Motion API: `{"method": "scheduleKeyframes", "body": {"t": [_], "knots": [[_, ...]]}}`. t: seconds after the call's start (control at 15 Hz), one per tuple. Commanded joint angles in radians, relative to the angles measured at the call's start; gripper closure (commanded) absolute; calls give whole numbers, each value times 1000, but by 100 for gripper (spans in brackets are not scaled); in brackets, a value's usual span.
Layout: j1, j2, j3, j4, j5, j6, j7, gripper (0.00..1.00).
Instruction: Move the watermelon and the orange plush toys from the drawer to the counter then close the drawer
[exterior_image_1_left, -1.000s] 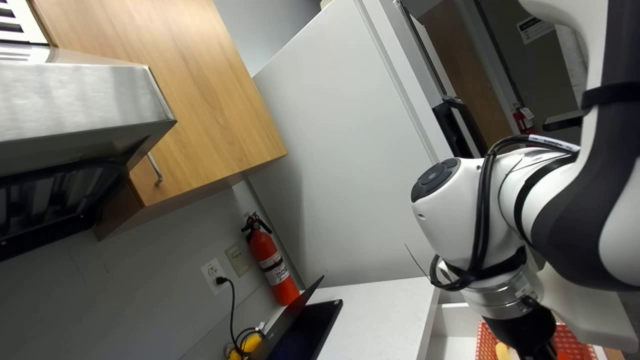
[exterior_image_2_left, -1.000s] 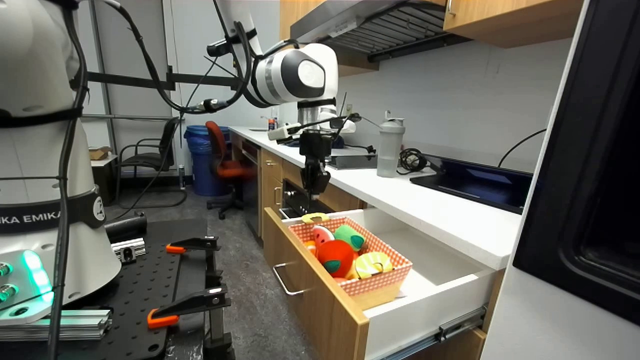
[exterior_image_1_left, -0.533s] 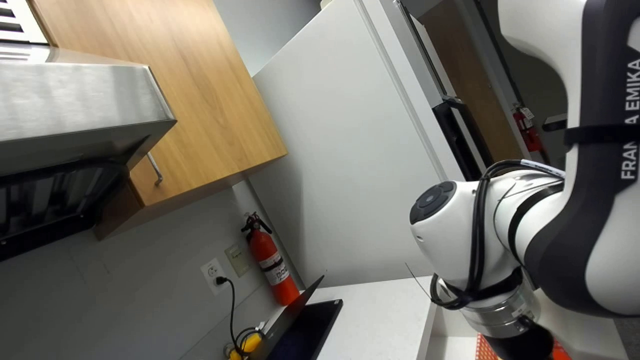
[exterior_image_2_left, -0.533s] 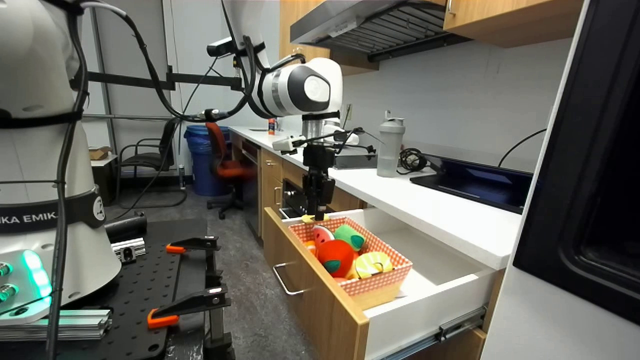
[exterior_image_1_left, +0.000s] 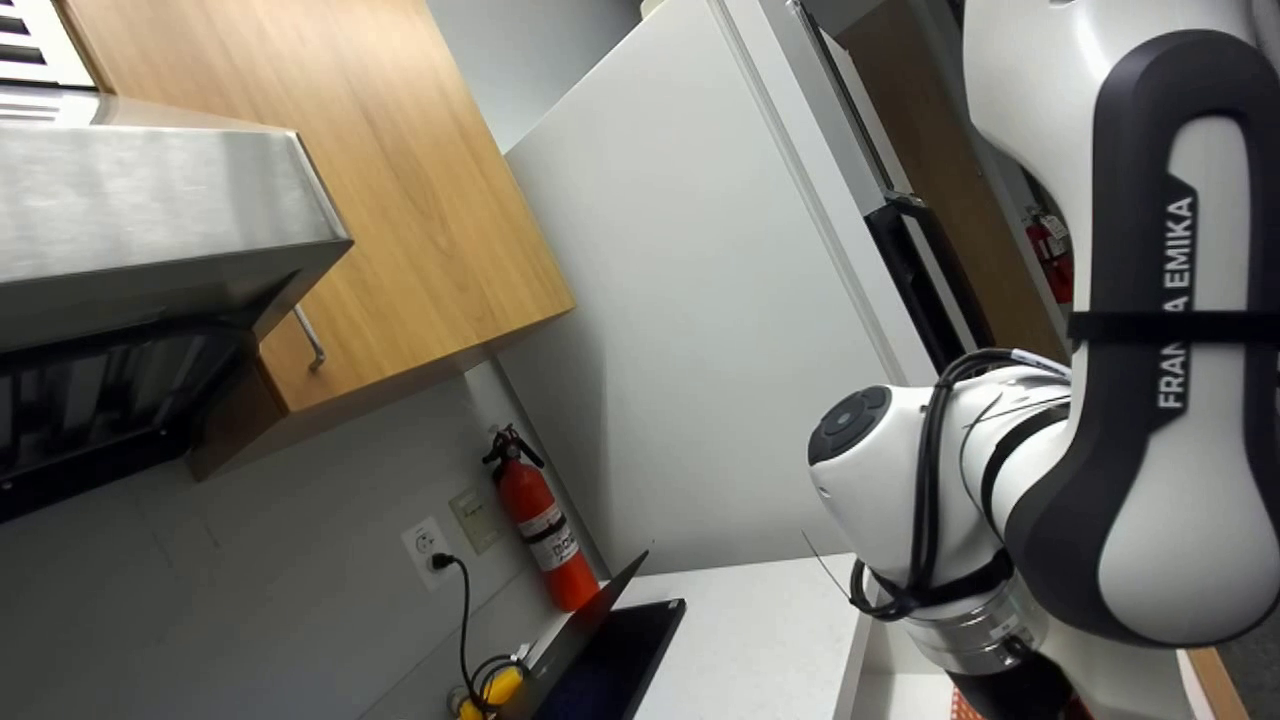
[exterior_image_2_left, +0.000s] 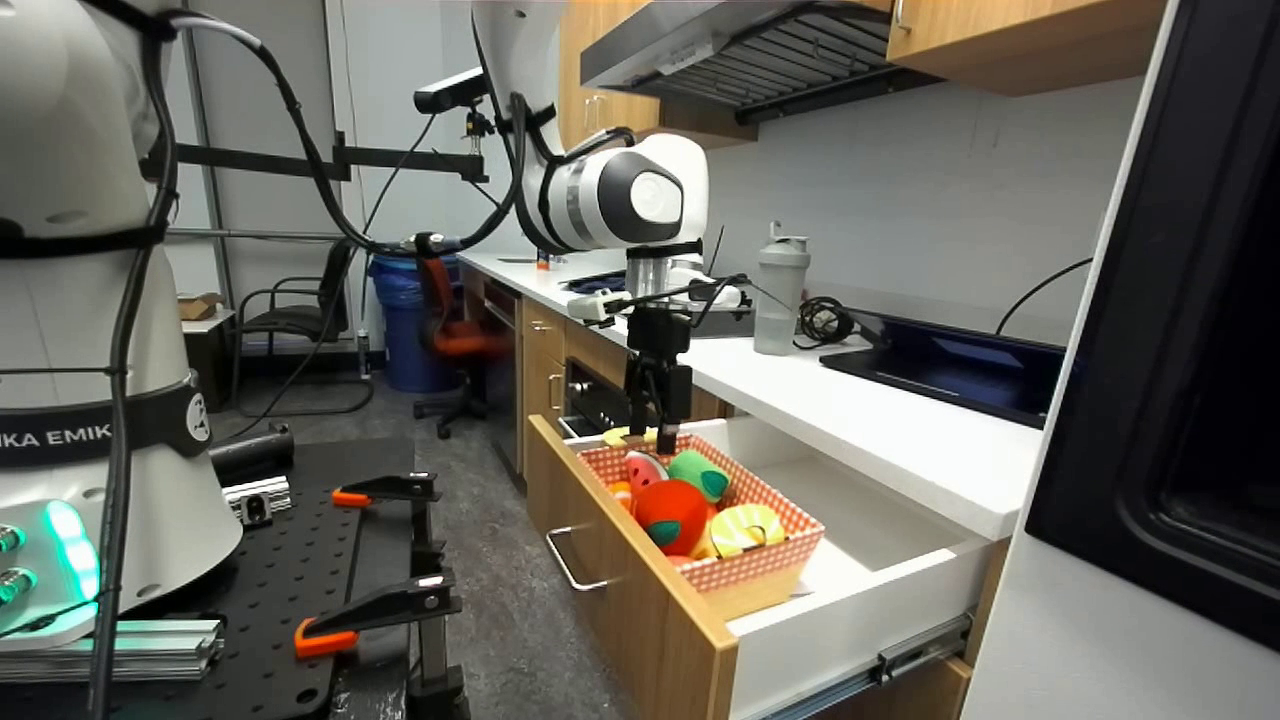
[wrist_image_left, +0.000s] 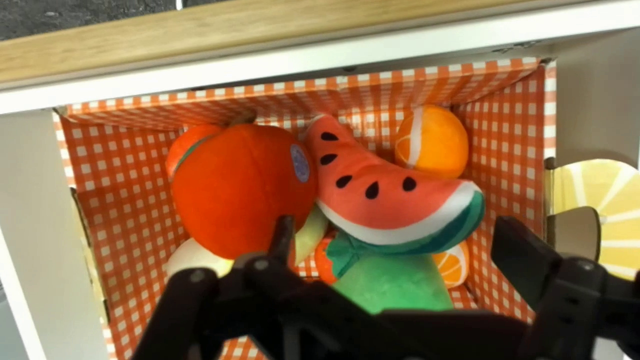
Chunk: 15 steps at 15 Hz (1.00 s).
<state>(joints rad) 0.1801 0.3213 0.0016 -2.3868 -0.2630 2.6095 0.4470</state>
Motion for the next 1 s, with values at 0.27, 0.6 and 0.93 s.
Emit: {"method": "scheduleKeyframes", "body": {"t": [0.27,0.6,0.93], "knots": [[33,69,-4,44,72,9,11,0],[41,105,-12,52,87,13,8,0],[42,143,-10,52,109,17,2,25]]}}
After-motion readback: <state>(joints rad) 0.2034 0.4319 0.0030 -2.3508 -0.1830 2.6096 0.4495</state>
